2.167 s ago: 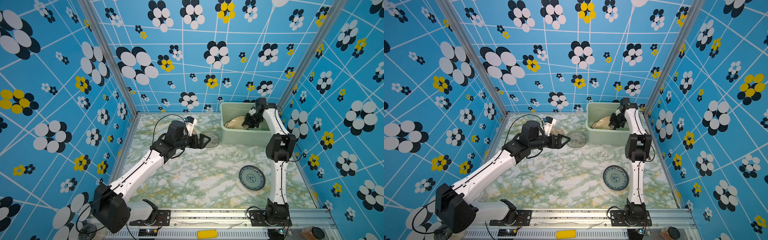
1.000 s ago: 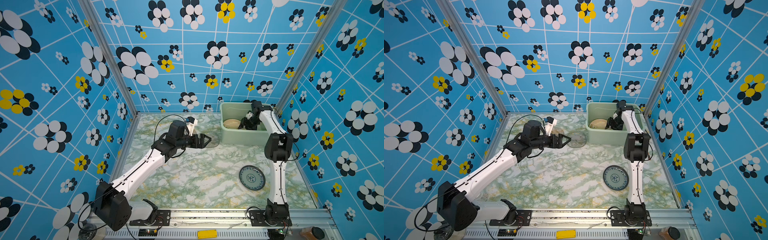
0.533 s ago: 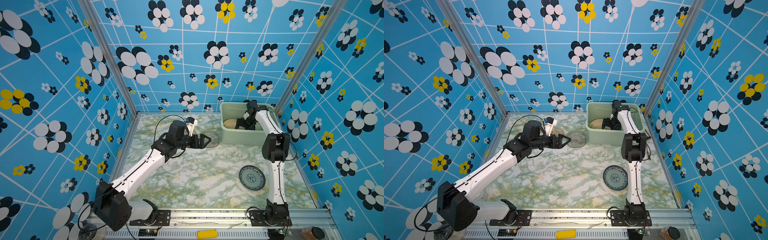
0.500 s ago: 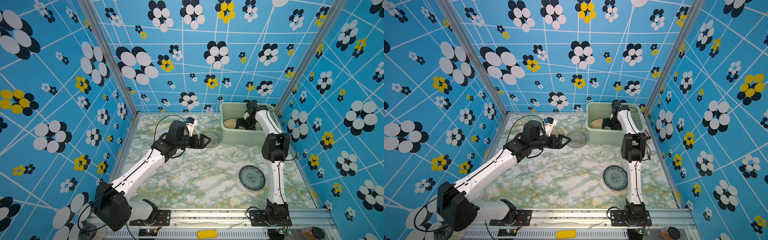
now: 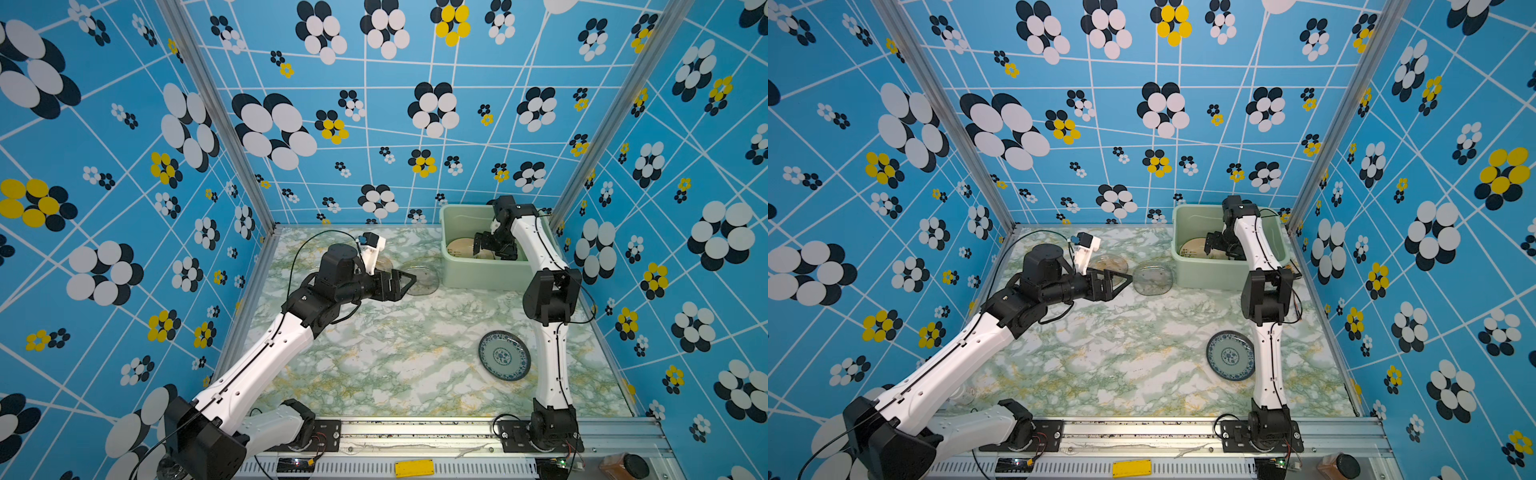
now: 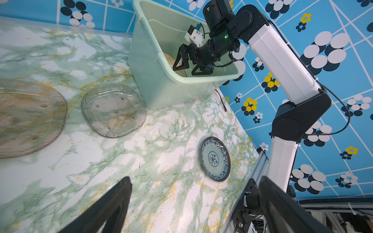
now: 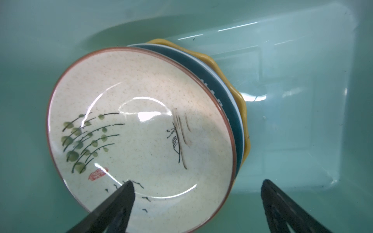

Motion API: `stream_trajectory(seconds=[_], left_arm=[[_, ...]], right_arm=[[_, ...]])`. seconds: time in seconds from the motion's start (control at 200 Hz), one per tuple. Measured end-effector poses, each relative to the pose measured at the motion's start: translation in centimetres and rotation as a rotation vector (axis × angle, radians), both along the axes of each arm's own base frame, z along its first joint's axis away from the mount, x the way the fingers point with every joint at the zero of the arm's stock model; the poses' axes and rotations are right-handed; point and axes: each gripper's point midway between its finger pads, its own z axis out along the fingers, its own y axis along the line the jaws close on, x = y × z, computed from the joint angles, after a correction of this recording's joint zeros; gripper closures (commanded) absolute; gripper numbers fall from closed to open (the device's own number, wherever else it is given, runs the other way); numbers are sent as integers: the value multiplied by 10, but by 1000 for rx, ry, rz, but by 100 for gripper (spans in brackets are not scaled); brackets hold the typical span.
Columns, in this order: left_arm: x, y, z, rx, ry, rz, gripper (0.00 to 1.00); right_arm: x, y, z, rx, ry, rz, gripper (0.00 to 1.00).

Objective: Place the plates into the plastic bin on the countertop
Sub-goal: Place the plate in the plastic bin, then move the plate to the center of the table.

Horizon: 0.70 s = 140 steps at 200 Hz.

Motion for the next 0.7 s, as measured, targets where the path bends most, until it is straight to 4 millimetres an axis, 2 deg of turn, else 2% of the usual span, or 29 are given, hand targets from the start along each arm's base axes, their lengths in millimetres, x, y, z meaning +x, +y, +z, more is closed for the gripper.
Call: stream_trajectory(seconds=[0.08,0.315,0.46,0.59,0.7], left_arm=[[-3,7,3,6,-19,17,1],[-15,22,17,15,-92,42,1],[-23,27,28,2,-131,28,1],[-32,23,30,-5,-139,-25,1],[-40,18,29,-9,-134,-77,1]], right_arm=[[0,-1,17,-4,-33,-5,1],[-4,-4,91,-2,-180,-21,3],[-17,-5,118,2,-206,-25,5],[-41,-4,141,15,-212,-19,7],[-81,-1,161,50,-210,-5,7]])
